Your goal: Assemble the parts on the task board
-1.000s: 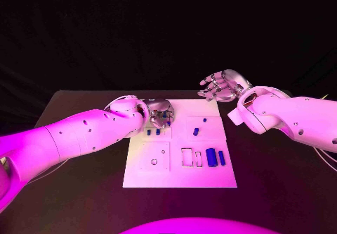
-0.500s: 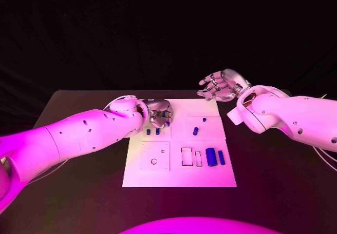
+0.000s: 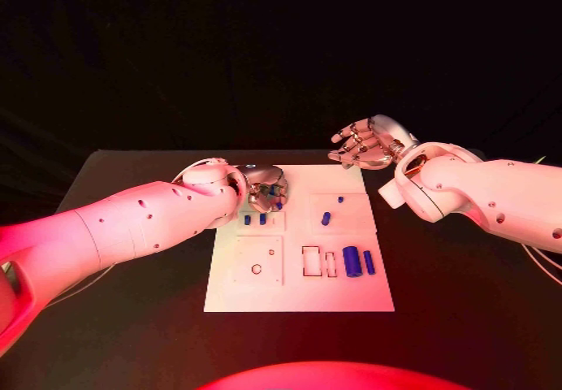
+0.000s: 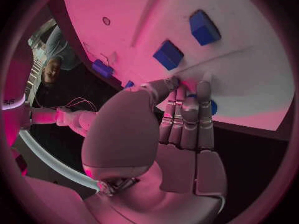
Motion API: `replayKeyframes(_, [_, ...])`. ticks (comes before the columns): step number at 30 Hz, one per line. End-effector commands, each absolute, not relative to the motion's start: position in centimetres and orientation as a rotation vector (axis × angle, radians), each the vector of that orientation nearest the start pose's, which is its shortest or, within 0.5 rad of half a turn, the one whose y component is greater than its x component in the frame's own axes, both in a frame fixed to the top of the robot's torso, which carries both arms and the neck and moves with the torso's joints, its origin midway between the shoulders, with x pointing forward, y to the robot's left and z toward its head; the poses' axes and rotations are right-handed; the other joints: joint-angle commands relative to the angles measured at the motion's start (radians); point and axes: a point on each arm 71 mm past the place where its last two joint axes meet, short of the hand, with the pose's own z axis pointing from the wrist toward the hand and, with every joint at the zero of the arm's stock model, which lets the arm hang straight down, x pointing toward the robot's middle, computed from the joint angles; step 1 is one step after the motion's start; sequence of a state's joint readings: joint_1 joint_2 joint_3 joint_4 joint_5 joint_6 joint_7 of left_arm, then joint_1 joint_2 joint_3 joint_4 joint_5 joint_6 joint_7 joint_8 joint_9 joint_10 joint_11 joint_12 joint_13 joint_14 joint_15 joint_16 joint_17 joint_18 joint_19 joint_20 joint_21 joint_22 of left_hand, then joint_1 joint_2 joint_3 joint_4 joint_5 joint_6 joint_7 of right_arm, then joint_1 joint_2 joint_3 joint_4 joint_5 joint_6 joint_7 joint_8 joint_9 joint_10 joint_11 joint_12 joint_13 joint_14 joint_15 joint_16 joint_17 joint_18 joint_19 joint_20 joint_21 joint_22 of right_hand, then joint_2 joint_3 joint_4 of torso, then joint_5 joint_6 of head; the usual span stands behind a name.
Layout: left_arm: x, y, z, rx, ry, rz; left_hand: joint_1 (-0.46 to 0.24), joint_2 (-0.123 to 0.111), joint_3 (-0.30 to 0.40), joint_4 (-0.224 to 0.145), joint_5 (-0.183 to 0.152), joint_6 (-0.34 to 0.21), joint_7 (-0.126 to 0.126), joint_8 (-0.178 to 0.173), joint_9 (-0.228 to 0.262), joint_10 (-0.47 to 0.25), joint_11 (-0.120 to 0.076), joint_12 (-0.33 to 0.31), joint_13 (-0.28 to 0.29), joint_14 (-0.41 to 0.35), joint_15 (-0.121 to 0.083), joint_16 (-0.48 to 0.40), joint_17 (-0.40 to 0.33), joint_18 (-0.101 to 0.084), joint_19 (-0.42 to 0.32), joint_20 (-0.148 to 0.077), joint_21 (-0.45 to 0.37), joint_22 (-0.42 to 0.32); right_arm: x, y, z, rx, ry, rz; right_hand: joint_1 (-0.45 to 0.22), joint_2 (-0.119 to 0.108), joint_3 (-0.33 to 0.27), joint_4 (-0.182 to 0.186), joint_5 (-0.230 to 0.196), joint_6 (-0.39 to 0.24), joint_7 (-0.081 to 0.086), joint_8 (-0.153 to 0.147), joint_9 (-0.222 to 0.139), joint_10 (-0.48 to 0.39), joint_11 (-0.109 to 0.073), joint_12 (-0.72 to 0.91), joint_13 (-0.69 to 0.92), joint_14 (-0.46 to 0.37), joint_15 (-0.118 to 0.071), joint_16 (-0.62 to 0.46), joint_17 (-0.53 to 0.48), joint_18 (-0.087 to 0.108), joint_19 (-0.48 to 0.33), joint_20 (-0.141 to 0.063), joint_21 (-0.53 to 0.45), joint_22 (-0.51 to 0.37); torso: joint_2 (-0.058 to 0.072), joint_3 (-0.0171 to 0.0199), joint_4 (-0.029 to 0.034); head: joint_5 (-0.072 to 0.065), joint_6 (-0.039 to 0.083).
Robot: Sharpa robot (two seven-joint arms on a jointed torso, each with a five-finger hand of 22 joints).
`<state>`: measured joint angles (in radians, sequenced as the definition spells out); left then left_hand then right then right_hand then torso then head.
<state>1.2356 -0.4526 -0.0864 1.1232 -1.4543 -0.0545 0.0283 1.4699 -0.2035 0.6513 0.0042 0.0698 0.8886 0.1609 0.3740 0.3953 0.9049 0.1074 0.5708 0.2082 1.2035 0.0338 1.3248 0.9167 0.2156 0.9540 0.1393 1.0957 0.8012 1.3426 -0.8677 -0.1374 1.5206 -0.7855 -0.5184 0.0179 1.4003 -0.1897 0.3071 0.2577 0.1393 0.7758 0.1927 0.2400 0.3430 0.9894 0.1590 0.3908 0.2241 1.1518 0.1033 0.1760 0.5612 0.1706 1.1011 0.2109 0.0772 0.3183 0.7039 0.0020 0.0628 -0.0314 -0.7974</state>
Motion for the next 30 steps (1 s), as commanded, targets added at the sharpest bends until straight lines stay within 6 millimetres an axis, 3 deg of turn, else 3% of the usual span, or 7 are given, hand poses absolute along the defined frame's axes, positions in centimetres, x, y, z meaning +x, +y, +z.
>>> replayKeyframes(1, [53.5, 9.8, -21.7, 0.406, 1.864, -0.714, -0.013, 0.026, 0.008, -0.006, 0.013, 0.020, -0.002, -0.010, -0.012, 0.041, -0.006, -0.043, -0.030, 0.037, -0.001, 0.040, 0.041, -0.046, 0.024, -0.006, 0.038, 0.047, 50.3, -22.6, -14.6, 0.451, 1.553, 0.908, -0.024, -0.016, 0.025, -0.007, 0.000, 0.007, 0.038, 0.020, -0.009, -0.025, 0.001, -0.009, -0.007, -0.008, -0.002, -0.019, -0.006, 0.013, -0.027, -0.001, -0.015, -0.006, 0.000, 0.0005, 0.0001, 0.000, 0.000])
replayKeyframes(4, [53.5, 9.7, -21.6, 0.405, 1.854, -0.722, -0.020, 0.031, 0.005, -0.008, 0.013, 0.046, -0.008, -0.009, -0.010, 0.070, -0.015, -0.050, -0.031, 0.065, -0.008, 0.057, 0.069, -0.053, 0.056, -0.009, 0.068, 0.087, 50.3, -22.6, -14.6, 0.450, 1.553, 0.909, -0.024, -0.016, 0.025, -0.007, 0.000, 0.007, 0.038, 0.020, -0.009, -0.025, 0.001, -0.009, -0.007, -0.008, -0.002, -0.019, -0.006, 0.013, -0.027, -0.001, -0.015, -0.006, 0.000, 0.0004, 0.0000, 0.001, 0.001])
replayKeyframes(13, [53.5, 10.5, -21.2, 0.354, 1.820, -0.756, -0.030, 0.031, 0.007, -0.012, 0.014, 0.065, -0.008, -0.020, -0.010, 0.095, -0.016, -0.086, -0.041, 0.078, -0.010, 0.061, 0.071, -0.057, 0.070, -0.012, 0.082, 0.104, 50.3, -22.6, -14.6, 0.450, 1.552, 0.912, -0.027, -0.014, 0.025, -0.006, 0.000, 0.008, 0.039, 0.021, -0.009, -0.025, 0.002, -0.009, -0.010, -0.009, -0.001, -0.021, -0.008, 0.013, -0.029, 0.000, -0.015, -0.010, 0.000, 0.0003, -0.0004, 0.002, 0.006])
replayKeyframes(30, [53.3, 13.8, -19.4, 0.188, 1.840, -0.810, -0.051, 0.027, -0.004, -0.005, 0.015, 0.080, -0.010, -0.028, -0.008, 0.116, -0.017, -0.112, -0.045, 0.086, -0.010, 0.064, 0.073, -0.059, 0.079, -0.011, 0.085, 0.112, 50.3, -22.9, -14.6, 0.456, 1.550, 0.906, -0.029, -0.014, 0.025, -0.005, 0.000, 0.008, 0.039, 0.021, -0.009, -0.025, 0.002, -0.009, -0.012, -0.008, -0.001, -0.022, -0.009, 0.013, -0.029, 0.000, -0.015, -0.012, -0.003, 0.0004, 0.0031, 0.008, 0.015])
